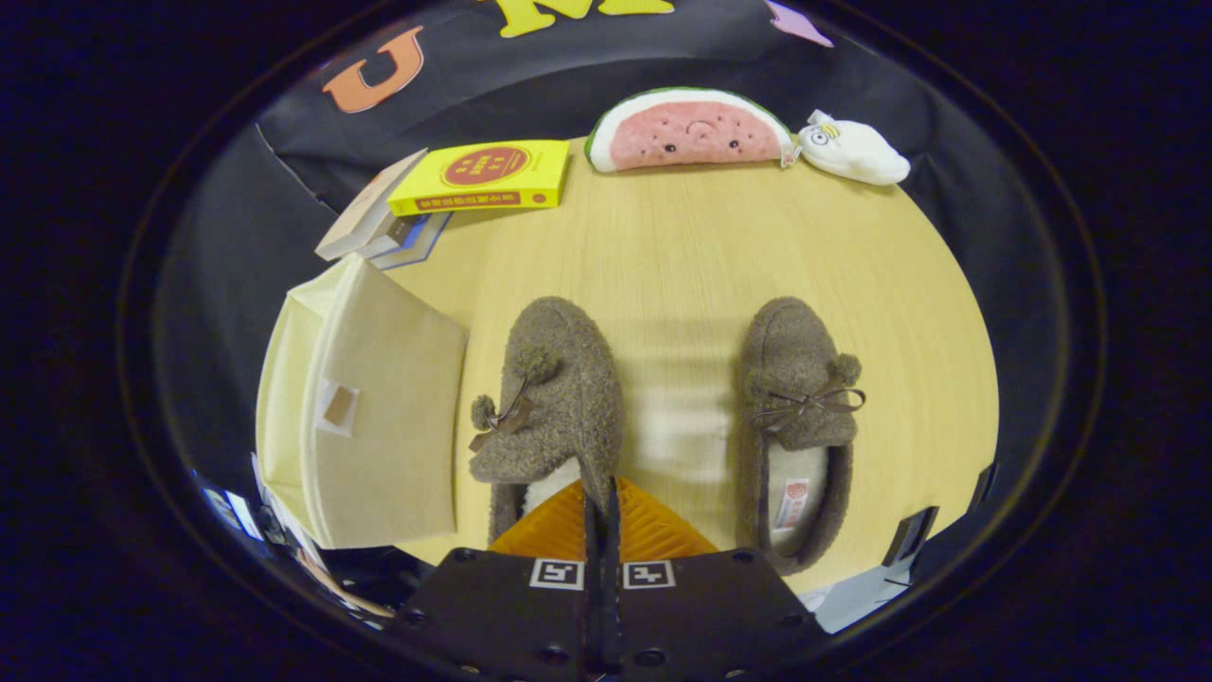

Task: Open the storage box then place both shoes into the box .Put the left shoe in first, then the right shoe, with the right side of both shoes facing outward in a uniform manner.

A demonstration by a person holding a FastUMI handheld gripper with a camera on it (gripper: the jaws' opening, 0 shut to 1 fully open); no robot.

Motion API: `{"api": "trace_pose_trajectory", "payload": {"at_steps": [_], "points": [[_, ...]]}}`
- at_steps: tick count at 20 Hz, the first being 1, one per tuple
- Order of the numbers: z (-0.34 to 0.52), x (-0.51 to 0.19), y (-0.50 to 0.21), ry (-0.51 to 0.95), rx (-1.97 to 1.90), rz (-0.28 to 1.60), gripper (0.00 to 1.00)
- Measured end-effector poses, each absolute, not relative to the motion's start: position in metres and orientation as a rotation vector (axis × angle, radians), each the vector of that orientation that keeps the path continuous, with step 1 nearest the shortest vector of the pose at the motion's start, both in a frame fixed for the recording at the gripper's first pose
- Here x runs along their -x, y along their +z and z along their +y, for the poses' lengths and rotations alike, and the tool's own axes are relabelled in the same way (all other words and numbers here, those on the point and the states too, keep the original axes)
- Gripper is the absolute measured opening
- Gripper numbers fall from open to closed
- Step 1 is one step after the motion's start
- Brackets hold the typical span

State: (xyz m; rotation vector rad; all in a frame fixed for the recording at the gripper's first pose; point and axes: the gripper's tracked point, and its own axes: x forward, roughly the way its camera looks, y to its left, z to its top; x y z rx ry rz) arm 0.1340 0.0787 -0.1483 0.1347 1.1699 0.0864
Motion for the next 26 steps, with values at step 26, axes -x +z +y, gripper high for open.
{"api": "trace_pose_trajectory", "payload": {"at_steps": [26], "points": [[0.303, -0.151, -0.081, 0.248, -0.429, 1.106, 0.01]]}}
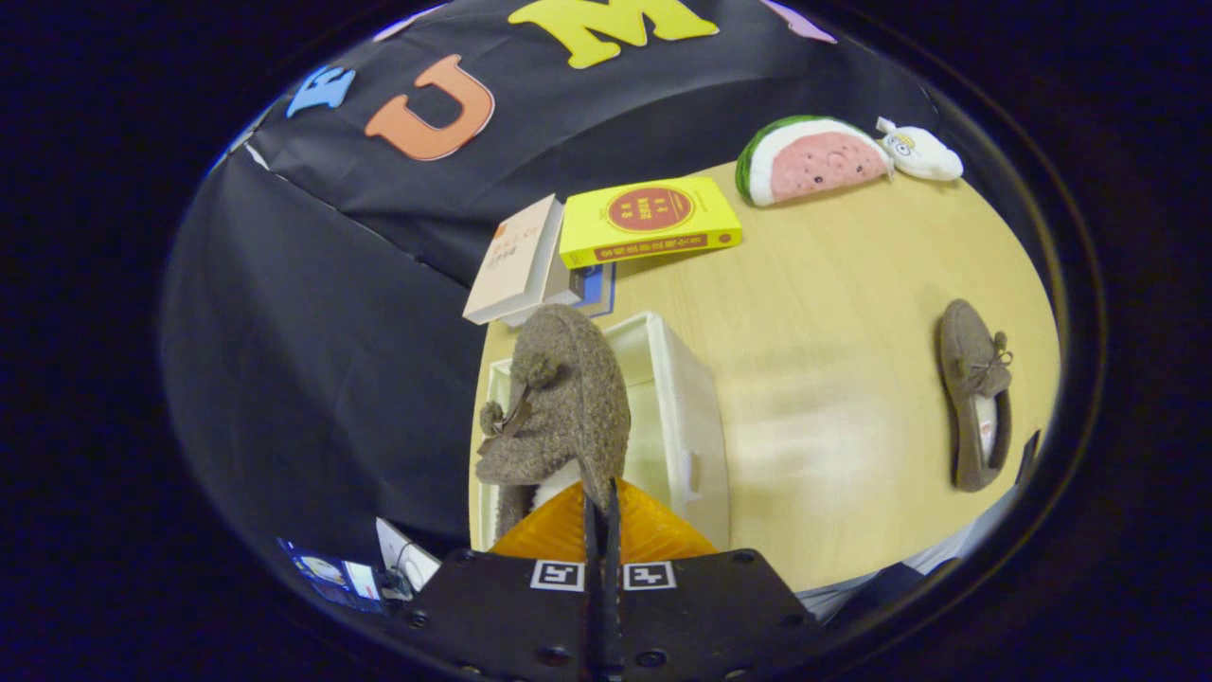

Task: Open the storage box then place both shoes into the box .Put the left shoe in first, then the right shoe, with the right side of both shoes facing outward in a uniform manner.

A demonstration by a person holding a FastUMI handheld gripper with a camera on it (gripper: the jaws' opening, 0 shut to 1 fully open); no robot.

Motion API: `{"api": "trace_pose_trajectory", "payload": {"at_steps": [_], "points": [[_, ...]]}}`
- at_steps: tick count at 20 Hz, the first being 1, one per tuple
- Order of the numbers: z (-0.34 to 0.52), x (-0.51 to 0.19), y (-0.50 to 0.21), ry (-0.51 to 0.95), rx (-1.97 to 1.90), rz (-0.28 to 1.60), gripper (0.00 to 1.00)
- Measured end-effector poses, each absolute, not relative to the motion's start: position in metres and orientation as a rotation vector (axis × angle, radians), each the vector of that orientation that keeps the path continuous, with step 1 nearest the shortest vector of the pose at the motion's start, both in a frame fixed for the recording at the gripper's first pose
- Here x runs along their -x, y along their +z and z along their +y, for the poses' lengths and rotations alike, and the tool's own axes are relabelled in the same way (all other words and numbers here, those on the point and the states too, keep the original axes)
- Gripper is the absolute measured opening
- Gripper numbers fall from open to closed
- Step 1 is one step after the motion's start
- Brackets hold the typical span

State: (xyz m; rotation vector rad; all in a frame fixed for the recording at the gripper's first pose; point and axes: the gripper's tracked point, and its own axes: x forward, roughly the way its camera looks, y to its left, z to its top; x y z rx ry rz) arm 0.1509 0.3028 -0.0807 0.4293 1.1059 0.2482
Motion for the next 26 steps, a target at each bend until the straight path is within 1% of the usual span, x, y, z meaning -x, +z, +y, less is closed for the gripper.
{"api": "trace_pose_trajectory", "payload": {"at_steps": [5, 11, 14, 19, 20, 22, 23, 24, 26], "points": [[0.342, -0.146, -0.118, 0.235, -0.407, 1.138, 0.01], [0.366, -0.151, -0.178, 0.131, -0.304, 1.195, 0.0], [0.378, -0.144, -0.206, 0.117, -0.229, 1.272, 0.01], [0.385, -0.148, -0.231, 0.114, -0.149, 1.301, 0.02], [0.386, -0.145, -0.235, 0.109, -0.159, 1.309, 0.05], [0.388, -0.149, -0.231, 0.146, -0.157, 1.292, 0.06], [0.391, -0.146, -0.233, 0.173, -0.168, 1.292, 0.15], [0.392, -0.143, -0.229, 0.181, -0.191, 1.295, 0.19], [0.389, -0.138, -0.223, 0.203, -0.202, 1.293, 0.3]]}}
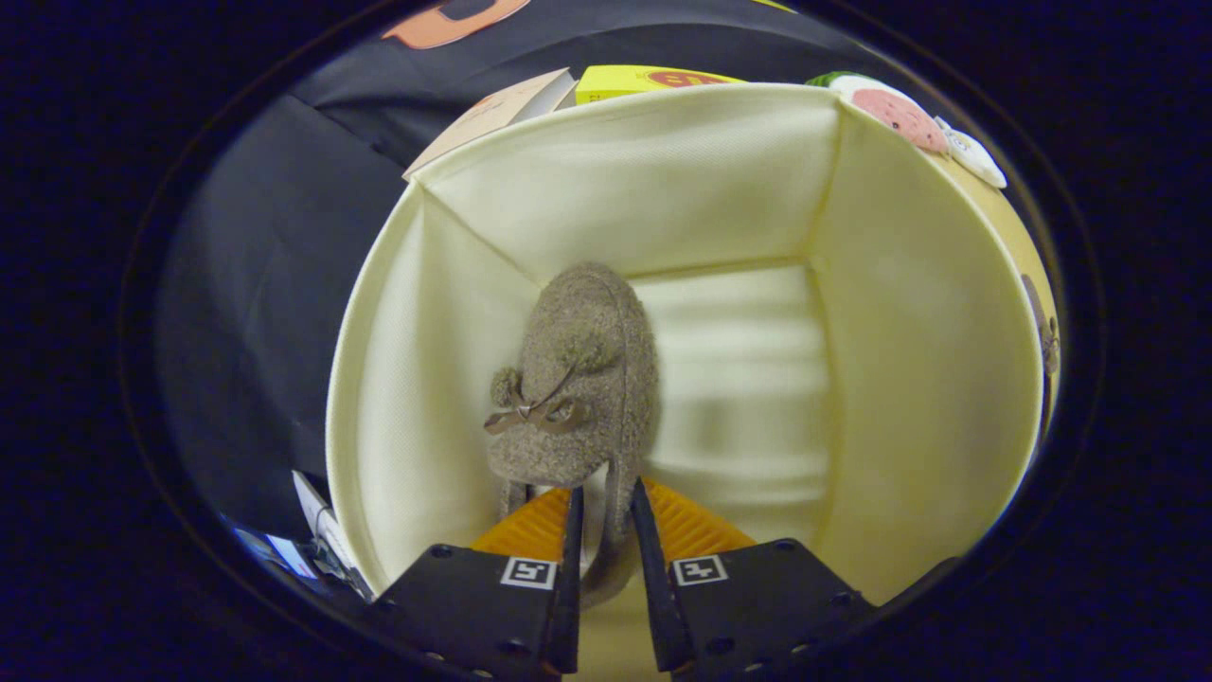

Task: Open the storage box then place both shoes into the box .Put the left shoe in first, then the right shoe, with the right side of both shoes facing outward in a uniform manner.

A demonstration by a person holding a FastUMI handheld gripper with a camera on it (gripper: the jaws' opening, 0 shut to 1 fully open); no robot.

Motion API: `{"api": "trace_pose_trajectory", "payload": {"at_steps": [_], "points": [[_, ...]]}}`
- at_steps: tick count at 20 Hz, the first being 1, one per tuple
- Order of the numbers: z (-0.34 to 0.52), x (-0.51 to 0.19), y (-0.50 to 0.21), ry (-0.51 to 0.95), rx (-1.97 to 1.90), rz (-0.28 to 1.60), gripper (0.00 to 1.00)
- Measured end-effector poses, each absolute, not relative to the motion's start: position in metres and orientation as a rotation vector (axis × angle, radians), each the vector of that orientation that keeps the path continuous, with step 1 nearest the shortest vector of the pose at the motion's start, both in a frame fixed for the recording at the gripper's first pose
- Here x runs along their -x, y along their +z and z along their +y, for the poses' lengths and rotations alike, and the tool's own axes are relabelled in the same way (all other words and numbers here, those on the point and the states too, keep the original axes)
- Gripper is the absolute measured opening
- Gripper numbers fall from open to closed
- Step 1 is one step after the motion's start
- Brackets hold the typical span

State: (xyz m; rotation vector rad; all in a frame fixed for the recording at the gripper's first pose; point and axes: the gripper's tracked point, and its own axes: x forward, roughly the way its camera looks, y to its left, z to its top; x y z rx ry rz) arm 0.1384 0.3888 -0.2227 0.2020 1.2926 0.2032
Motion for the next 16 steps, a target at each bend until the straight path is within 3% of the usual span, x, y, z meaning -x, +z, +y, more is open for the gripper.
{"api": "trace_pose_trajectory", "payload": {"at_steps": [6, 11, 16], "points": [[0.366, -0.134, -0.189, 0.265, -0.073, 1.165, 0.75], [0.343, -0.113, -0.129, 0.323, -0.088, 1.068, 0.77], [0.264, -0.101, -0.089, 0.296, -0.082, 0.96, 0.84]]}}
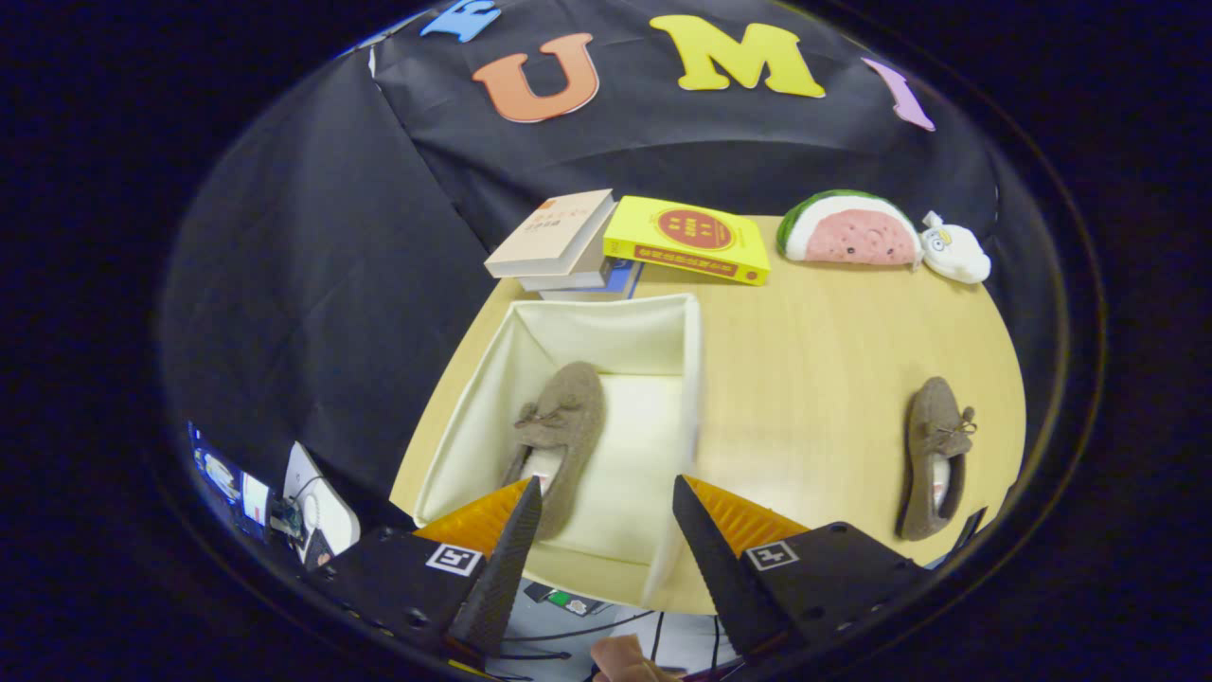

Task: Open the storage box then place both shoes into the box .Put the left shoe in first, then the right shoe, with the right side of both shoes facing outward in a uniform manner.

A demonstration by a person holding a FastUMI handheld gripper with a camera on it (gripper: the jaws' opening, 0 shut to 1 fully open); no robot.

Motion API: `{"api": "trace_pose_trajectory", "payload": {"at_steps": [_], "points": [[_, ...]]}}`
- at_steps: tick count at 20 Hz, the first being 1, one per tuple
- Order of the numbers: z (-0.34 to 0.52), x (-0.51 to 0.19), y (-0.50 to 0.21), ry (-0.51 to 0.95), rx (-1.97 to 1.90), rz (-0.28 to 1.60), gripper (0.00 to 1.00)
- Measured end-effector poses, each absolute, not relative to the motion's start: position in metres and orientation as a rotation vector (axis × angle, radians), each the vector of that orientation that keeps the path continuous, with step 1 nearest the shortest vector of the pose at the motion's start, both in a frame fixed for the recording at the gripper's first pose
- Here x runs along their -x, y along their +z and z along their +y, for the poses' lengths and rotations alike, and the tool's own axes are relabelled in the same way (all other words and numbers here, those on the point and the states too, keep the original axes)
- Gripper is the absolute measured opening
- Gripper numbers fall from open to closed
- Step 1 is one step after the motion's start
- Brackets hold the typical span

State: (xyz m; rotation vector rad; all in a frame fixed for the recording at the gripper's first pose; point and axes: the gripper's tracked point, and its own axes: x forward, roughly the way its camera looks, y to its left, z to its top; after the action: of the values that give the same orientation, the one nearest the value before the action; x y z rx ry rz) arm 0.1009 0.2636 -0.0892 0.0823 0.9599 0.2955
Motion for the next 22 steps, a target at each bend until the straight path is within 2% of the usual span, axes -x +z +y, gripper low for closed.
{"api": "trace_pose_trajectory", "payload": {"at_steps": [3, 11, 18, 20, 22], "points": [[0.197, -0.1, -0.087, 0.259, -0.108, 0.963, 0.85], [-0.024, -0.115, -0.131, -0.013, -0.073, 1.002, 0.85], [-0.096, -0.122, -0.183, -0.119, -0.02, 1.112, 0.86], [-0.104, -0.13, -0.194, -0.16, -0.004, 1.109, 0.8], [-0.109, -0.135, -0.199, -0.185, 0.025, 1.116, 0.79]]}}
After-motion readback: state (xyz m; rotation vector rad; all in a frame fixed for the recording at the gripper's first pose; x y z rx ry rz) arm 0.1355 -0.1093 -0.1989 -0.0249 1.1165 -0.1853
